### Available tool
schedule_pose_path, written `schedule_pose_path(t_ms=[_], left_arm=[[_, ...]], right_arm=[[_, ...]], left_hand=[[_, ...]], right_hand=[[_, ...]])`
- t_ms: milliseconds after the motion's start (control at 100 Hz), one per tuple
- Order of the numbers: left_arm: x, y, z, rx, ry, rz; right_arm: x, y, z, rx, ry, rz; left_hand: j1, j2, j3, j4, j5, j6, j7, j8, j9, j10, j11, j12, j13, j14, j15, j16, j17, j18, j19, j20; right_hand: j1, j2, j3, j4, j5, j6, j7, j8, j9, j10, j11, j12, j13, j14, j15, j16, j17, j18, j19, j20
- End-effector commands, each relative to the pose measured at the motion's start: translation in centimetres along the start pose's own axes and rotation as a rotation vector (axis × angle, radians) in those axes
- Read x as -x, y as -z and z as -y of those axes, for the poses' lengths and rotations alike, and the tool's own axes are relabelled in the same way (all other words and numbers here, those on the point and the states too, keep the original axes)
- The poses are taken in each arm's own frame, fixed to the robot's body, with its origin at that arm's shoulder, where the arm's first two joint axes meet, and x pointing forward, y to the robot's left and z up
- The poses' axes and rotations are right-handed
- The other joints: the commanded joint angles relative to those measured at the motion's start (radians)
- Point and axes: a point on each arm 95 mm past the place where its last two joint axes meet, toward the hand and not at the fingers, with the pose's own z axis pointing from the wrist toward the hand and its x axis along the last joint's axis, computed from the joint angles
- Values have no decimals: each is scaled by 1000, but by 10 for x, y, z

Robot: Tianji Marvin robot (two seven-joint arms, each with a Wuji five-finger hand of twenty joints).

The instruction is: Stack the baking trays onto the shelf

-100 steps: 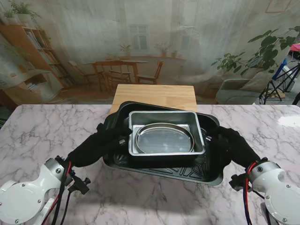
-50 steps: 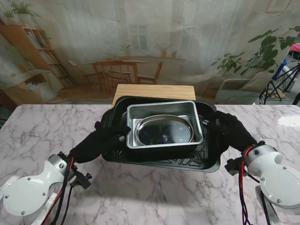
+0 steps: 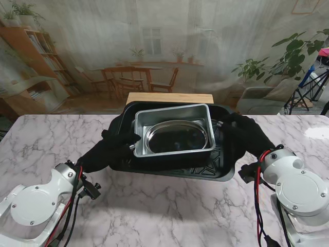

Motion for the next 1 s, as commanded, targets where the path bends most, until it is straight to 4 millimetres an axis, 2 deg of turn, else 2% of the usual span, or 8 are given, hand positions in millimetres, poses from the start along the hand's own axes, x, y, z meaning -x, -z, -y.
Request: schedule_pose_path(t_ms=[0, 410, 650, 990], left_arm=[[-72, -10, -22, 81, 17, -244], [-65, -20, -6, 28, 1, -212], [-61, -27, 4, -6, -3, -189], [-60, -30, 6, -18, 0, -170]], right_arm=[[-60, 20, 37, -173, -84, -205], [-66, 9, 36, -163, -113, -162], [-66, -10, 37, -160, -125, -124], [-68, -18, 36, -144, -124, -113]], left_hand=[[40, 2, 6, 32, 24, 9, 8, 10, 18, -6, 1, 2, 619, -296, 1460, 108, 51, -550, 15, -15], [50, -5, 11, 33, 28, 7, 11, 18, 27, -10, 3, 3, 627, -298, 1462, 109, 61, -553, 16, -18], [58, -10, 14, 32, 30, 6, 13, 23, 32, -10, 4, 5, 628, -298, 1462, 110, 64, -553, 18, -20], [70, -14, 19, 32, 32, 10, 15, 26, 36, -9, 4, 6, 632, -298, 1463, 111, 68, -556, 20, -21]], right_hand=[[25, -20, 17, -20, 39, 8, -22, -6, 136, -260, 438, 66, 345, -439, 128, -11, 17, -190, 26, -11], [25, -23, 20, -20, 46, 5, -26, -3, 141, -263, 436, 66, 345, -442, 126, -12, 14, -193, 24, -9], [24, -25, 21, -21, 48, 4, -29, -1, 144, -266, 435, 67, 343, -444, 123, -13, 8, -194, 21, -9], [25, -26, 23, -21, 49, 4, -30, 1, 145, -267, 435, 68, 343, -445, 124, -12, 6, -199, 23, -6]])
